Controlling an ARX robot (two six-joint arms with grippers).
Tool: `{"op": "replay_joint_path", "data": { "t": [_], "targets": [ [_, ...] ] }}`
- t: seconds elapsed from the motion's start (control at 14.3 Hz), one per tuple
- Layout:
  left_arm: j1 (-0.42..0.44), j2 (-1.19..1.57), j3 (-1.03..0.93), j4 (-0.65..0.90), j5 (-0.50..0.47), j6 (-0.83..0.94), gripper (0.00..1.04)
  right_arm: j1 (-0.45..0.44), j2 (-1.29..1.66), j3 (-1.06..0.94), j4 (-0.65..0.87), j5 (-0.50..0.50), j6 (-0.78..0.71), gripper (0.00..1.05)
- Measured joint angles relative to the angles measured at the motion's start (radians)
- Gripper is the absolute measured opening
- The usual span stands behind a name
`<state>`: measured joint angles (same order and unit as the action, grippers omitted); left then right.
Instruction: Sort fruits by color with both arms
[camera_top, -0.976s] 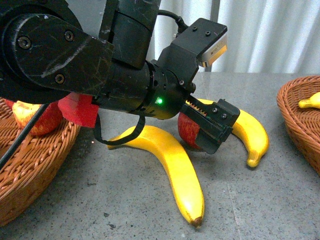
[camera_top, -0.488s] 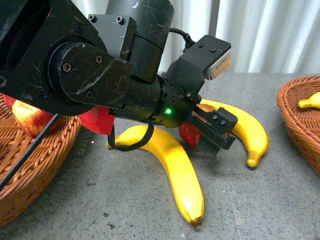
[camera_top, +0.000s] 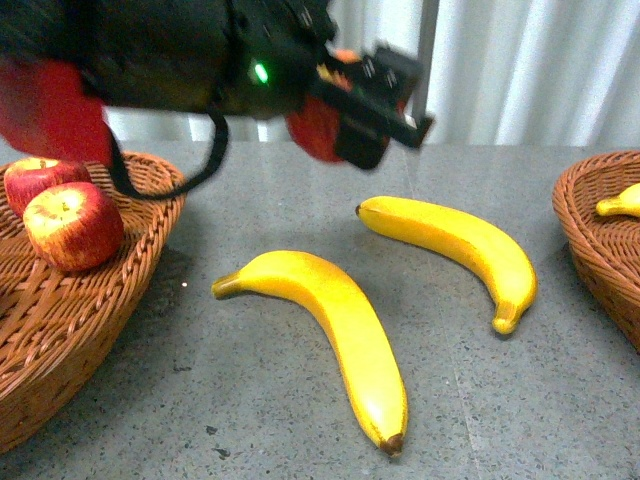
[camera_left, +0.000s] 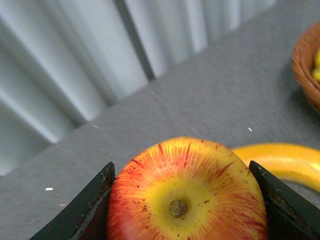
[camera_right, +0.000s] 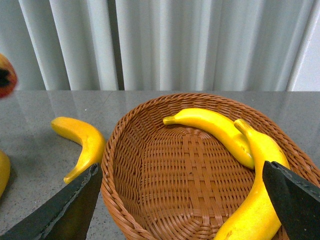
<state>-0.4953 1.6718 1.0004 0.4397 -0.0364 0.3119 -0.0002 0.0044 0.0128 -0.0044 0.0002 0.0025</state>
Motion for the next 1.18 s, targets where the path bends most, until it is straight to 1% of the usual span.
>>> {"op": "replay_joint_path", "data": {
  "t": [0.07,0.14,0.21,0.35,0.49,0.56,0.77,0.84,0.91,1.05,1.11,1.18],
  "targets": [
    [0.01,-0.104,-0.045,0.018,-0.085,-0.019,0.7,0.0,0.0,0.0,0.0,0.0,0.0,0.98],
    [0.024,-0.184,-0.087,0.028,-0.149,-0.057,0.7,0.0,0.0,0.0,0.0,0.0,0.0,0.98],
    [0.053,-0.262,-0.156,0.045,-0.237,-0.12,0.7,0.0,0.0,0.0,0.0,0.0,0.0,0.98],
    [0.134,-0.33,-0.284,0.039,-0.353,-0.234,0.7,0.0,0.0,0.0,0.0,0.0,0.0,0.98],
    [0.234,-0.357,-0.393,0.012,-0.365,-0.38,0.7,0.0,0.0,0.0,0.0,0.0,0.0,0.98],
    [0.242,-0.356,-0.42,0.018,-0.359,-0.422,0.7,0.0,0.0,0.0,0.0,0.0,0.0,0.98],
    [0.238,-0.328,-0.444,0.046,-0.336,-0.466,0.69,0.0,0.0,0.0,0.0,0.0,0.0,0.98],
    [0.234,-0.327,-0.447,0.042,-0.337,-0.473,0.81,0.0,0.0,0.0,0.0,0.0,0.0,0.98],
    [0.224,-0.332,-0.453,0.043,-0.34,-0.492,0.97,0.0,0.0,0.0,0.0,0.0,0.0,0.98],
    [0.18,-0.412,-0.483,0.038,-0.356,-0.503,0.98,0.0,0.0,0.0,0.0,0.0,0.0,0.98],
    [0.137,-0.499,-0.488,0.052,-0.384,-0.481,0.98,0.0,0.0,0.0,0.0,0.0,0.0,0.98],
    [0.078,-0.61,-0.488,0.028,-0.389,-0.453,0.98,0.0,0.0,0.0,0.0,0.0,0.0,0.98]
  ]
}}
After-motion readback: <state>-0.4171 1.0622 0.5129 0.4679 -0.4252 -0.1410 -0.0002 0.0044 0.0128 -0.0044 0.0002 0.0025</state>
